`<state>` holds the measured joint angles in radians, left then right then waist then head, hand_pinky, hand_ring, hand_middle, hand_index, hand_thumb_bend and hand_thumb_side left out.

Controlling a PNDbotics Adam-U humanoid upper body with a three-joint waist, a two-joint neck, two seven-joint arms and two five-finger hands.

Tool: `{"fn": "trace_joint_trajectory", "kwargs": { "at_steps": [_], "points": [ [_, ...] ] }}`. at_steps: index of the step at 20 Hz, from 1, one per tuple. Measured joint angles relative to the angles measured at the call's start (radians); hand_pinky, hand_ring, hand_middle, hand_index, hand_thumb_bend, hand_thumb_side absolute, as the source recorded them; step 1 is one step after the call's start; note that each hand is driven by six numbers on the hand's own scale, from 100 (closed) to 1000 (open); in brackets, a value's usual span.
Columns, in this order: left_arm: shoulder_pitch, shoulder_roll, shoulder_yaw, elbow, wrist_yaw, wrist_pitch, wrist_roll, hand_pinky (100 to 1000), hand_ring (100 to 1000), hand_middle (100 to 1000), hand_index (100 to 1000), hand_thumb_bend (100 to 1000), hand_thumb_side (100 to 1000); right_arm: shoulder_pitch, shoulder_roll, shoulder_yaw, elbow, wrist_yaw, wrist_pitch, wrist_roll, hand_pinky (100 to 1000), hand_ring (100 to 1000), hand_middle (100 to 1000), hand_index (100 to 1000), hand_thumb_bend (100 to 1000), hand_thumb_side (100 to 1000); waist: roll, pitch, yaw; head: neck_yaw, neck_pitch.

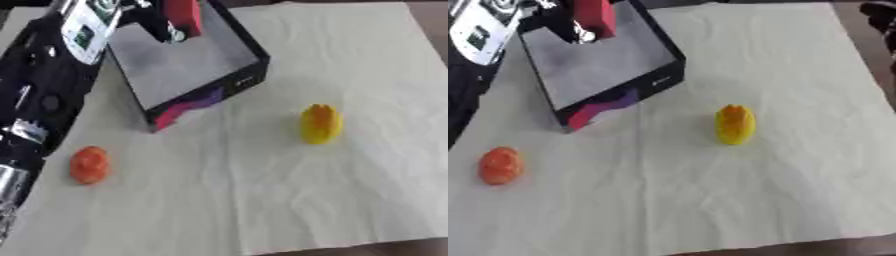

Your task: Pick up objects on the table and place them in the box.

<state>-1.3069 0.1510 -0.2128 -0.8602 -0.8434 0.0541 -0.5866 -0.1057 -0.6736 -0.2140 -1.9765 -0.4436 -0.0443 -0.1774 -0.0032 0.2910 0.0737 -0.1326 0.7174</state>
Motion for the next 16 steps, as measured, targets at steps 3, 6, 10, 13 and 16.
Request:
{"fn": "trace_joint_trajectory", "kwargs": {
  "at_steps": [3,6,10,13,16],
  "points": [
    [0.006,-0.012,0.000,0.025,-0.040,-0.007,0.019,750,725,699,747,371,102,-0.005,0.000,0.005,0.000,0.006,0.002,0.003,960,827,809,895,100,679,0.000,0.000,-0.005,0.005,-0.005],
    [0.007,-0.013,0.000,0.040,-0.075,-0.011,0.026,827,827,823,867,603,283,-0.008,0.000,0.006,0.000,0.009,0.003,0.004,960,826,808,895,100,681,0.000,0.000,-0.006,0.008,-0.008],
    [0.008,-0.012,0.001,0.045,-0.107,-0.017,0.035,842,839,841,883,718,355,-0.008,0.000,0.006,0.000,0.010,0.005,0.006,960,825,808,895,100,680,0.002,0.000,-0.010,0.008,-0.008],
    [0.011,-0.010,0.010,0.028,-0.105,-0.020,0.054,831,827,831,868,640,321,-0.008,0.000,0.006,0.000,0.010,0.005,0.006,959,825,807,894,100,675,0.002,0.000,-0.011,0.008,-0.007],
    [0.010,0.016,0.018,-0.047,-0.056,-0.016,0.091,810,798,810,850,492,249,0.000,0.000,0.006,0.000,0.010,-0.002,0.008,958,824,807,893,100,665,0.006,0.000,-0.006,0.008,0.000]
  ]
}}
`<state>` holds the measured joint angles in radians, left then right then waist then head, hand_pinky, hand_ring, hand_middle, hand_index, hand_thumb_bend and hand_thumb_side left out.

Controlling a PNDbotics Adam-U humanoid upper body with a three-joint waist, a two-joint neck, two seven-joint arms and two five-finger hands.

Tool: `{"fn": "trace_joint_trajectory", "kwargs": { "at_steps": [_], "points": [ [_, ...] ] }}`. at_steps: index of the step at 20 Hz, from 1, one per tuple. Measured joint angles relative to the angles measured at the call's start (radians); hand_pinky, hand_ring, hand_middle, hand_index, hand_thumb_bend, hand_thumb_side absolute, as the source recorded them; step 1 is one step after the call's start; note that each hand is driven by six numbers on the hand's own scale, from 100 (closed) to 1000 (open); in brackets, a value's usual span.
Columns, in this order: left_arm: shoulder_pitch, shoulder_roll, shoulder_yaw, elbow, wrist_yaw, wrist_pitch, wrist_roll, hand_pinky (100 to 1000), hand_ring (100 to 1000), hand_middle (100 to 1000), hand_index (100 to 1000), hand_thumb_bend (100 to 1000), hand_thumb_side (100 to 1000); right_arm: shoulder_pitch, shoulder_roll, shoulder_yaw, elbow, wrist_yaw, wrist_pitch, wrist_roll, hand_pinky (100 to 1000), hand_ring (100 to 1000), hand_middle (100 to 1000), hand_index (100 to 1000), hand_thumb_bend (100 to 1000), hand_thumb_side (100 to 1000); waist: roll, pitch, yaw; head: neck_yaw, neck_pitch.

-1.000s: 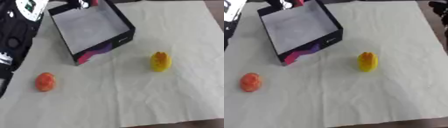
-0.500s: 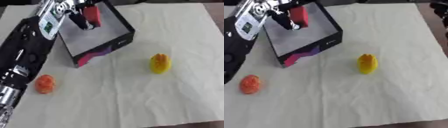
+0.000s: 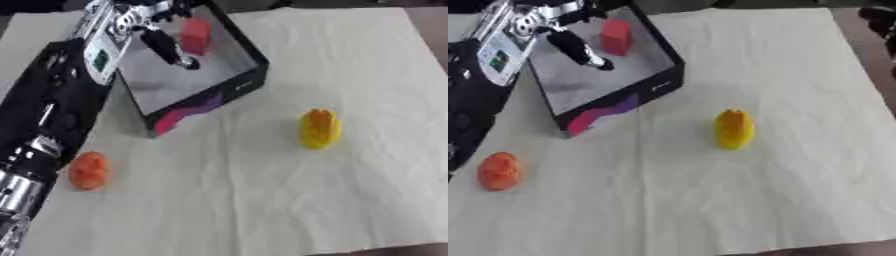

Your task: Pick up objects on the table and place them in the box.

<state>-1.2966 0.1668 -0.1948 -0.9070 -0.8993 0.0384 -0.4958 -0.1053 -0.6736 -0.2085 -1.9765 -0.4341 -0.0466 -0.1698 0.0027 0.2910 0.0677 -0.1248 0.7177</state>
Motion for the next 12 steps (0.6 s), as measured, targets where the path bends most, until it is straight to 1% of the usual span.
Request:
{"fn": "trace_joint_trajectory", "kwargs": {
  "at_steps": [1,2,4,6,9,12],
  "points": [
    [0.000,0.019,0.001,-0.042,0.028,0.006,0.017,810,798,810,850,492,249,0.005,0.000,0.000,0.000,0.001,-0.003,-0.001,958,824,807,893,100,665,0.002,0.000,0.003,0.000,0.002],
    [0.000,0.042,0.001,-0.089,0.059,0.015,0.033,808,790,810,844,428,277,0.011,0.000,0.000,0.000,0.005,-0.007,0.000,958,824,807,893,100,660,0.003,0.000,0.005,-0.001,0.005],
    [0.005,0.095,0.004,-0.195,0.139,0.039,0.070,809,789,815,840,395,301,0.025,-0.005,-0.001,0.000,0.015,-0.017,0.002,957,825,807,892,100,652,0.003,0.000,0.012,-0.003,0.012],
    [0.029,0.166,0.010,-0.307,0.233,0.075,0.116,806,788,826,846,367,326,0.043,-0.016,-0.001,0.000,0.030,-0.030,0.006,955,825,807,891,100,639,0.003,-0.004,0.020,-0.007,0.019],
    [0.096,0.282,0.018,-0.472,0.384,0.144,0.203,801,785,832,854,360,367,0.073,-0.033,-0.002,0.000,0.057,-0.059,0.013,953,827,808,891,100,620,0.004,-0.019,0.031,-0.014,0.028],
    [0.211,0.405,0.032,-0.647,0.563,0.217,0.324,794,778,830,853,366,381,0.103,-0.054,-0.005,0.000,0.096,-0.101,0.025,948,829,810,891,100,594,0.004,-0.019,0.037,-0.019,0.031]
  ]
}}
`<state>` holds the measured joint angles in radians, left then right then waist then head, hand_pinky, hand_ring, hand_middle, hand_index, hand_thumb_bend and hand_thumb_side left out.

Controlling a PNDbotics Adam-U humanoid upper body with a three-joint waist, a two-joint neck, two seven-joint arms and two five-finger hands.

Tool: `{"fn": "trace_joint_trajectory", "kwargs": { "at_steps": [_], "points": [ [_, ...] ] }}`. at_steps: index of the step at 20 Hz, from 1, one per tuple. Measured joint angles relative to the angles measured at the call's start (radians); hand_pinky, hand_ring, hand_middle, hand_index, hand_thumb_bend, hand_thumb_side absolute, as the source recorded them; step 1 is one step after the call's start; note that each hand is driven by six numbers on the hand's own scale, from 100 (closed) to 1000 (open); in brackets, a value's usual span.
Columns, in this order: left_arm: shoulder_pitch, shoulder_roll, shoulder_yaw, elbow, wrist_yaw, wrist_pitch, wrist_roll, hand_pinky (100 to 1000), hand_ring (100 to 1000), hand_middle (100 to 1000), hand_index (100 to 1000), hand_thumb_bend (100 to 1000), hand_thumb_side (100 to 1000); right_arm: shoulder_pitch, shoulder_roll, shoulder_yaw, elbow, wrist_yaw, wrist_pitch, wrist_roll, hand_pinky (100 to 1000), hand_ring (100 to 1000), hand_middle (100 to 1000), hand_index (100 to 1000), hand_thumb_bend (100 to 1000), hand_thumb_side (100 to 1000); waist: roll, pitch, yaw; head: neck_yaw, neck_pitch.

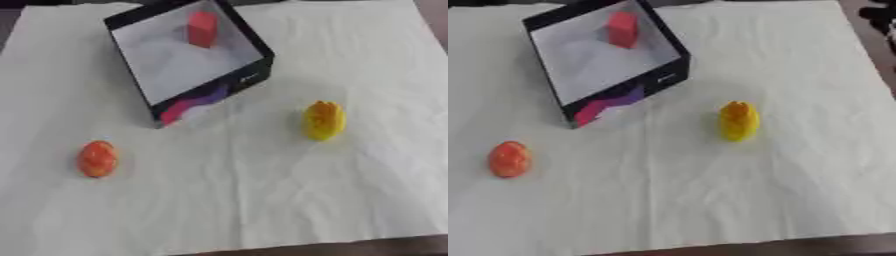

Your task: Pick up objects on the table and place them in the box.

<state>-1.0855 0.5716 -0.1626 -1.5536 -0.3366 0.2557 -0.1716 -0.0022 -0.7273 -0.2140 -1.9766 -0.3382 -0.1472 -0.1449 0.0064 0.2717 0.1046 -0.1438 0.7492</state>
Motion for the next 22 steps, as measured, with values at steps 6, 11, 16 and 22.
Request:
{"fn": "trace_joint_trajectory", "kwargs": {
  "at_steps": [6,11,16,22],
  "points": [
    [0.244,0.180,0.020,-0.300,0.285,0.095,0.228,786,769,822,844,357,404,0.075,-0.048,0.006,0.000,0.130,-0.103,0.046,934,835,812,889,100,485,0.000,0.000,-0.002,-0.002,-0.001],
    [0.391,0.234,0.058,-0.417,0.406,0.106,0.342,781,763,818,836,343,433,0.156,-0.113,0.045,-0.001,0.313,-0.210,0.101,919,839,815,886,100,328,-0.002,0.000,-0.009,0.001,-0.009],
    [0.478,0.238,0.091,-0.431,0.462,0.097,0.408,779,760,815,831,335,457,0.206,-0.184,0.115,-0.004,0.507,-0.296,0.125,913,839,815,884,100,360,-0.003,0.000,-0.010,0.003,-0.013],
    [0.521,0.237,0.099,-0.432,0.483,0.098,0.431,778,758,813,828,332,473,0.223,-0.225,0.201,-0.005,0.641,-0.325,0.146,913,842,819,890,100,440,-0.003,0.000,-0.008,0.013,-0.013]
  ]
}}
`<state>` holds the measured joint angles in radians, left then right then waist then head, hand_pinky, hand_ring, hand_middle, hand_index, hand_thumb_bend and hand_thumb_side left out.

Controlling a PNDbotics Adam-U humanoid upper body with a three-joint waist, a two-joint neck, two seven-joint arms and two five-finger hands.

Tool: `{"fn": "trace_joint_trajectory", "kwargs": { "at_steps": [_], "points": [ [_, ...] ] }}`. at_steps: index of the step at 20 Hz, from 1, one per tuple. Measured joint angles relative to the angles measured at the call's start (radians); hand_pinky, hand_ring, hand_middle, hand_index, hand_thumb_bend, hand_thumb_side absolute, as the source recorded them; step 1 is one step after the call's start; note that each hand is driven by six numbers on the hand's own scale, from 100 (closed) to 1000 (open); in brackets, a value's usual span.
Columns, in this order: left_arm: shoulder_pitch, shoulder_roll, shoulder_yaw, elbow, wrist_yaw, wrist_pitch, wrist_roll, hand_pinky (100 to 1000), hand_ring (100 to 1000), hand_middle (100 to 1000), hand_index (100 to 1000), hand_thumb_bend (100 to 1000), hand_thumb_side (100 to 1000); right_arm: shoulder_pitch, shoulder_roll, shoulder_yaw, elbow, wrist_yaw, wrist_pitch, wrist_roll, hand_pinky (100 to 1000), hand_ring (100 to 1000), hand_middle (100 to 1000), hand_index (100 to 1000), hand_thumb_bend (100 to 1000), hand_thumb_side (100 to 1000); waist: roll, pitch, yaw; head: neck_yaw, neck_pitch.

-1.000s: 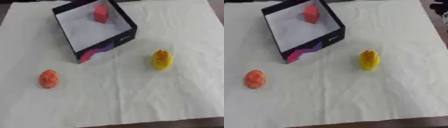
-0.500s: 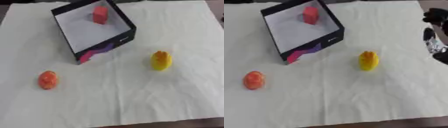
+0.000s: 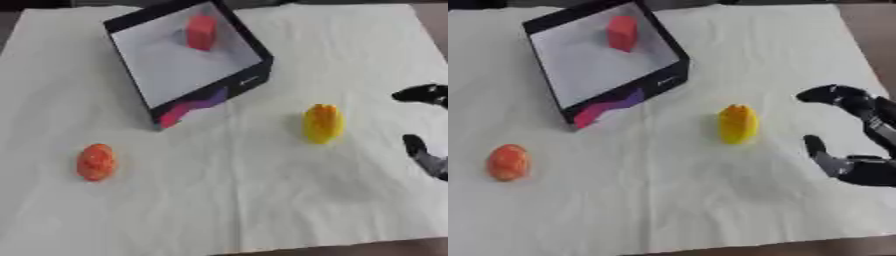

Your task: Pick up objects on the table and place them in the box.

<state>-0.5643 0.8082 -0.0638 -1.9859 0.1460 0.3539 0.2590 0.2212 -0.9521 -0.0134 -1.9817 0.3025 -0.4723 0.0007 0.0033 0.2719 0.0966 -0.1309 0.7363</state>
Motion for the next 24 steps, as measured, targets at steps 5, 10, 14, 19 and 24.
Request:
{"fn": "trace_joint_trajectory", "kwargs": {
  "at_steps": [5,10,14,19,24],
  "points": [
    [0.011,-0.011,0.000,0.000,0.004,0.003,0.001,778,757,813,827,330,485,-0.021,-0.014,0.051,0.000,0.037,0.018,0.007,915,848,833,913,100,379,0.000,0.001,0.009,0.002,0.000],
    [0.022,-0.018,0.000,0.000,0.010,0.009,0.002,777,756,811,826,330,496,-0.070,-0.036,0.080,0.000,0.028,0.049,0.003,922,856,835,918,100,239,-0.002,0.001,0.016,0.000,0.000],
    [0.029,-0.026,0.000,0.000,0.012,0.020,0.001,777,756,811,825,328,501,-0.119,-0.055,0.099,0.000,-0.016,0.101,0.013,926,857,835,918,100,260,-0.008,0.001,0.021,-0.005,0.000],
    [0.033,-0.028,0.000,0.000,0.012,0.027,0.001,776,755,809,823,327,506,-0.185,-0.071,0.101,0.000,-0.090,0.177,0.034,931,861,838,920,100,269,-0.010,0.001,0.022,-0.013,0.001],
    [0.036,-0.036,0.000,0.001,0.013,0.030,0.003,776,754,807,822,325,510,-0.258,-0.089,0.101,0.000,-0.155,0.270,0.115,940,868,841,924,100,303,-0.013,0.001,0.029,-0.017,0.003]
  ]
}}
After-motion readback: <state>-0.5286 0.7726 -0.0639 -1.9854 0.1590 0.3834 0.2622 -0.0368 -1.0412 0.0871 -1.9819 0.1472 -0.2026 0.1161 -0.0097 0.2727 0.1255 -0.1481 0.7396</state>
